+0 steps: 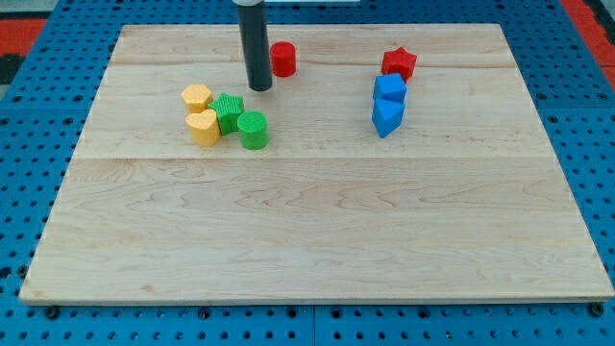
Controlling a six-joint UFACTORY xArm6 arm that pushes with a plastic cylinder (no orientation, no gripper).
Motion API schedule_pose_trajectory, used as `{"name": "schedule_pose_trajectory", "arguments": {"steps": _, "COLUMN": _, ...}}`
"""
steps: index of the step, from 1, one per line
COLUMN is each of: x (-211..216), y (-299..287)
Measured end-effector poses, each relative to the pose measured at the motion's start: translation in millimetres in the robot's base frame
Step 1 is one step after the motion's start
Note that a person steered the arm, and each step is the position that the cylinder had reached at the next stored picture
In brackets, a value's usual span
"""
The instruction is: Slightly push the green circle down
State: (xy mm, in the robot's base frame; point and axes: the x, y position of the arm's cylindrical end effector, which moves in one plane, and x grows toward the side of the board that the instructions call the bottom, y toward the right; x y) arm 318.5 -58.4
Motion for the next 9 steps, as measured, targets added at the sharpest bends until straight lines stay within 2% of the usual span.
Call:
{"name": "schedule_pose_trajectory", "arguments": {"steps": 2, "x": 16.2, "y": -0.9}}
{"name": "schedule_pose_trajectory", "arguments": {"steps": 3, "x": 68.8, "y": 14.7}}
{"name": "schedule_pose_trajectory", "arguments": {"steps": 4, "x": 116.6, "y": 59.4}}
{"name": "schedule_pose_trajectory", "arguments": {"steps": 5, "x": 127.2, "y": 152.7}}
{"name": "schedule_pose_trajectory", "arguments": {"steps": 6, "x": 114.0, "y": 194.0}}
{"name": "schedule_pose_trajectory", "arguments": {"steps": 7, "x": 98.3, "y": 209.8}}
{"name": "schedule_pose_trajectory", "arguments": {"steps": 8, "x": 71.3, "y": 200.5}}
{"name": "schedule_pose_trajectory", "arguments": {"steps": 9, "x": 60.9, "y": 141.6}}
